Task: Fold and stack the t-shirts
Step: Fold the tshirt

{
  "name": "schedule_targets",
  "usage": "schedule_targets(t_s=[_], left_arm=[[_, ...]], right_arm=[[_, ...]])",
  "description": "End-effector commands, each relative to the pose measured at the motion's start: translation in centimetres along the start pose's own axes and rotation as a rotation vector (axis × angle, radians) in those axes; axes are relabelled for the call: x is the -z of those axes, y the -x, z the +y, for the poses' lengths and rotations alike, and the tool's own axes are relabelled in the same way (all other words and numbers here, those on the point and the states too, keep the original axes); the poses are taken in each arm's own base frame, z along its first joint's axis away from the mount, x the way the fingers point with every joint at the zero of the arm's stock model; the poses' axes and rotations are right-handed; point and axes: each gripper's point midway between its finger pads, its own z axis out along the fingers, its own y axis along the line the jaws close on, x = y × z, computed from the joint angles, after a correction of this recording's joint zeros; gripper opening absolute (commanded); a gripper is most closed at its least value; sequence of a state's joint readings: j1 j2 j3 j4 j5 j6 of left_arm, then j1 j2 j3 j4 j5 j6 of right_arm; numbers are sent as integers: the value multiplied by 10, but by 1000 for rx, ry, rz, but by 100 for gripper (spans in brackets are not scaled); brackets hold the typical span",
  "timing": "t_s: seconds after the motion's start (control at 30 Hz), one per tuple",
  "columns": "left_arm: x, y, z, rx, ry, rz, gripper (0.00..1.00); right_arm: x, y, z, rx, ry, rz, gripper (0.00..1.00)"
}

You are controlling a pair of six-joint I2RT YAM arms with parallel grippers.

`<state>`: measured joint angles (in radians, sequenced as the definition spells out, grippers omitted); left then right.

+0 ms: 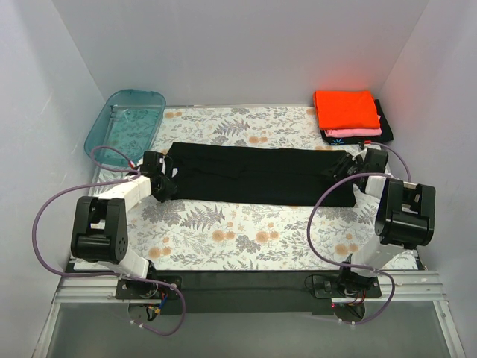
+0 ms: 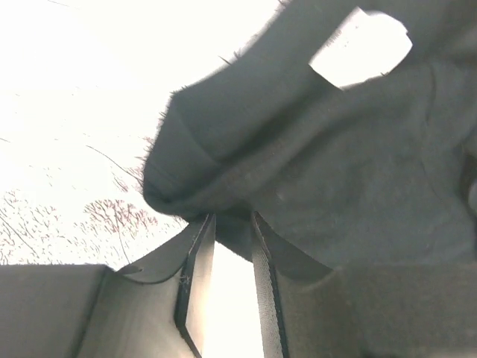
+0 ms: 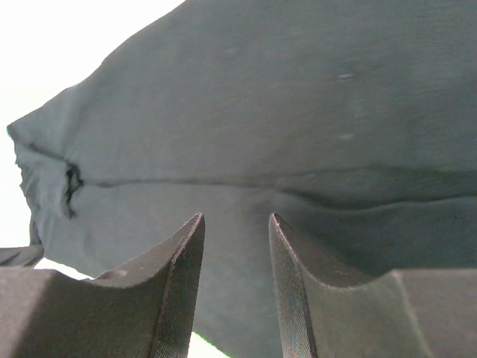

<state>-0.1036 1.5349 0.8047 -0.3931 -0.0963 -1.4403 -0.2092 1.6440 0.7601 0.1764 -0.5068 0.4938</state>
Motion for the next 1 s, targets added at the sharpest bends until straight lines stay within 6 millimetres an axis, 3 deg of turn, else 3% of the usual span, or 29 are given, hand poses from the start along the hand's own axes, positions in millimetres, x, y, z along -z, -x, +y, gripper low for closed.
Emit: schedule_targets(t_s=[0.0, 0.17, 0.23, 0.33, 0.47, 0.5, 0.53, 0.63, 0.73, 0.87, 0.97], left_arm=[[-3, 6, -3, 75, -24, 3, 24], [-13, -11, 17, 97, 42, 67, 22], [-13, -13, 20, 100, 53, 67, 22], [-8, -11, 21, 99, 53, 56, 22], [12, 5, 6, 70, -16, 8, 28], [23, 15, -5, 63, -60, -21, 29], [29, 18, -12, 46, -86, -29, 32], [53, 27, -35, 19, -160, -63, 33], [61, 28, -49, 2, -197, -75, 33], [45, 22, -52, -5, -176, -56, 26], [24, 16, -37, 6, -102, -56, 19]], right_arm=[[-6, 17, -19, -1, -6, -52, 47], [-5, 17, -56, -90, -57, -57, 46], [3, 24, -56, -101, -46, -81, 46], [15, 32, -34, -85, 14, -105, 46], [38, 30, -10, -87, 45, -157, 47], [42, 17, -13, -110, 30, -154, 47], [54, 23, -3, -87, 40, -199, 47], [69, 13, 0, -103, 25, -251, 46], [75, 1, -8, -144, -8, -272, 45], [74, -12, -26, -203, -56, -264, 43], [71, -23, -44, -230, -104, -247, 43]])
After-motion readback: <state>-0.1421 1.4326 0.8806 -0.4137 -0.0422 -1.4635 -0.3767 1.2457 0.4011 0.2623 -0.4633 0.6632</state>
